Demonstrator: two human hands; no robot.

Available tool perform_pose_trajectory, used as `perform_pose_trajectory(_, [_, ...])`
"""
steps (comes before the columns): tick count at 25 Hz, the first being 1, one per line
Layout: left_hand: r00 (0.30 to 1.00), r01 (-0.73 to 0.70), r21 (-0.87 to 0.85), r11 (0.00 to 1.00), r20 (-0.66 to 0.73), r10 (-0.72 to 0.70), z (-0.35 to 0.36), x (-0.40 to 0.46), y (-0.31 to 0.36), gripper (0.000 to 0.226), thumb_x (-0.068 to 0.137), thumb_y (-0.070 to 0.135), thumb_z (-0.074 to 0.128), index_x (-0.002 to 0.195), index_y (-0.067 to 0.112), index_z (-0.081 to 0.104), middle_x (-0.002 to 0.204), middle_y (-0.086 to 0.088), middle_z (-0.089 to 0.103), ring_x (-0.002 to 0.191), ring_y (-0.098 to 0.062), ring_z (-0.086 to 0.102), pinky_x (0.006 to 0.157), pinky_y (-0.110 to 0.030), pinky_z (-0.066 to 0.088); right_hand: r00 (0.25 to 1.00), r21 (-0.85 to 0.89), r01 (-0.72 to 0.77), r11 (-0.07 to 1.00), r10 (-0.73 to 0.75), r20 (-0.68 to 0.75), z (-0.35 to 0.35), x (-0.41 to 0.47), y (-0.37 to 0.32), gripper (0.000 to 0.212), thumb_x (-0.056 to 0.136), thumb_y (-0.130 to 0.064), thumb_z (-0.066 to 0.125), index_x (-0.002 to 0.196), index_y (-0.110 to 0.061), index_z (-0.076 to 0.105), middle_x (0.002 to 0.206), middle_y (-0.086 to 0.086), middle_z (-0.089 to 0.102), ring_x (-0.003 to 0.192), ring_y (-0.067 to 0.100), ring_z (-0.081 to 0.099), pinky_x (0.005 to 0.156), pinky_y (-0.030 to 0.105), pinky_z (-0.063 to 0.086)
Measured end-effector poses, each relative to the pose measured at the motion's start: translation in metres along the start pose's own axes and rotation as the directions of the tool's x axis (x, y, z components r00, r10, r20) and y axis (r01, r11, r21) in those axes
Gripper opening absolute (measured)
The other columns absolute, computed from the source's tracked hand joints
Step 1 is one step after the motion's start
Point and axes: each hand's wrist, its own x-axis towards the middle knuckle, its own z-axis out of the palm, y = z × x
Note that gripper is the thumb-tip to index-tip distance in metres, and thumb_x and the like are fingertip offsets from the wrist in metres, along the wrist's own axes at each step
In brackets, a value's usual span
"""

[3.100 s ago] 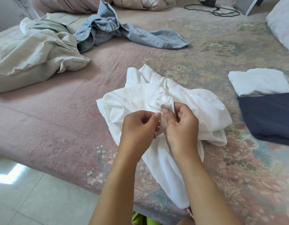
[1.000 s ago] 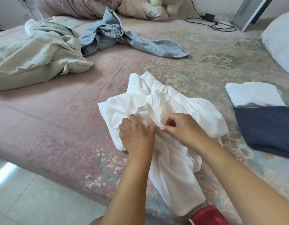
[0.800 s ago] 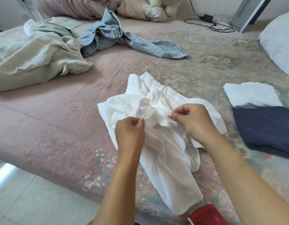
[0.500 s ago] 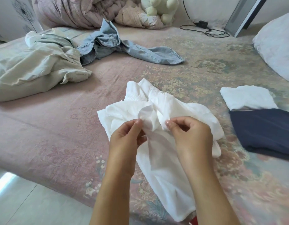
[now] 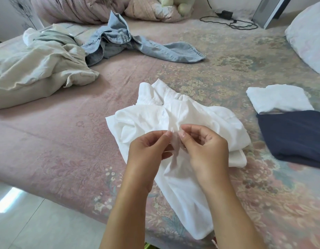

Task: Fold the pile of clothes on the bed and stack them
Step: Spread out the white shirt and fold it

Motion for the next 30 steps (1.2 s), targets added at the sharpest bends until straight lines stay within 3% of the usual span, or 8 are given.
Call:
perform_pose_trajectory(3, [1.0,-0.004,-0.002,1.0,0.005,0.004,-0.0006,0.0015,-0.001,0.016,0.091,0.013,0.061,0.078,0.011,0.072,0.075,-0.006,0.073,0.071,-0.014,0.067,0.077,-0.029,0.056,0.998,0.138,-0.054,0.989,0.052,0.016,-0.0042,0.0015,-0.0003,0.021,0.081,-0.001,0.071,0.083,-0.02,0.063,0.076,0.003,0.068,0.072,0.013,0.066,0.073,0.029,0.054])
perform_pose_trajectory(9, [0.998,-0.057,0.045,0.997,-0.014,0.058,0.0005,0.0028,-0.0027,0.013,0.089,0.011,0.063,0.08,0.008,0.072,0.08,-0.011,0.073,0.076,-0.017,0.068,0.079,-0.031,0.058,0.999,0.25,-0.047,0.967,0.046,0.01,-0.006,0.0006,-0.0073,0.025,0.079,0.004,0.07,0.076,-0.013,0.052,0.073,0.012,0.066,0.062,0.01,0.063,0.062,0.019,0.052])
perform_pose_trajectory(17, [0.977,-0.195,0.18,0.964,-0.055,0.208,0.0035,0.001,-0.0047,0.014,0.086,0.01,0.067,0.075,0.016,0.071,0.073,-0.002,0.073,0.078,-0.02,0.07,0.084,-0.043,0.056,1.0,0.18,-0.006,0.984,0.006,0.002,-0.0045,0.0014,-0.0028,0.031,0.077,0.001,0.074,0.069,-0.016,0.05,0.081,0.023,0.068,0.07,0.02,0.065,0.073,0.036,0.054])
perform_pose_trajectory(19, [0.971,-0.204,0.174,0.963,-0.085,0.221,0.0039,0.0015,-0.0061,0.012,0.086,0.011,0.067,0.076,0.013,0.071,0.073,-0.004,0.073,0.08,-0.025,0.07,0.084,-0.047,0.056,1.0,0.193,0.016,0.981,-0.013,-0.018,-0.005,0.0017,-0.0027,0.032,0.076,0.002,0.074,0.069,-0.016,0.049,0.08,0.023,0.067,0.069,0.017,0.064,0.073,0.033,0.054])
perform_pose_trajectory(23, [0.96,-0.227,0.2,0.953,-0.121,0.254,0.0036,0.002,-0.0087,0.009,0.085,0.011,0.068,0.077,0.013,0.071,0.073,-0.001,0.073,0.078,-0.021,0.071,0.082,-0.046,0.057,1.0,0.205,0.001,0.979,-0.006,0.021,-0.0043,0.0004,-0.0028,0.032,0.076,0.002,0.074,0.069,-0.015,0.048,0.074,0.014,0.067,0.065,0.013,0.063,0.068,0.027,0.053])
perform_pose_trajectory(30, [0.967,-0.224,0.152,0.963,-0.086,0.238,0.006,0.0022,-0.0086,0.009,0.086,0.008,0.066,0.078,0.009,0.07,0.075,-0.007,0.073,0.08,-0.026,0.071,0.083,-0.045,0.057,1.0,0.193,0.0,0.981,-0.003,0.013,-0.0026,0.0027,-0.0003,0.033,0.077,0.001,0.074,0.068,-0.016,0.047,0.077,0.018,0.069,0.071,0.019,0.066,0.073,0.034,0.055])
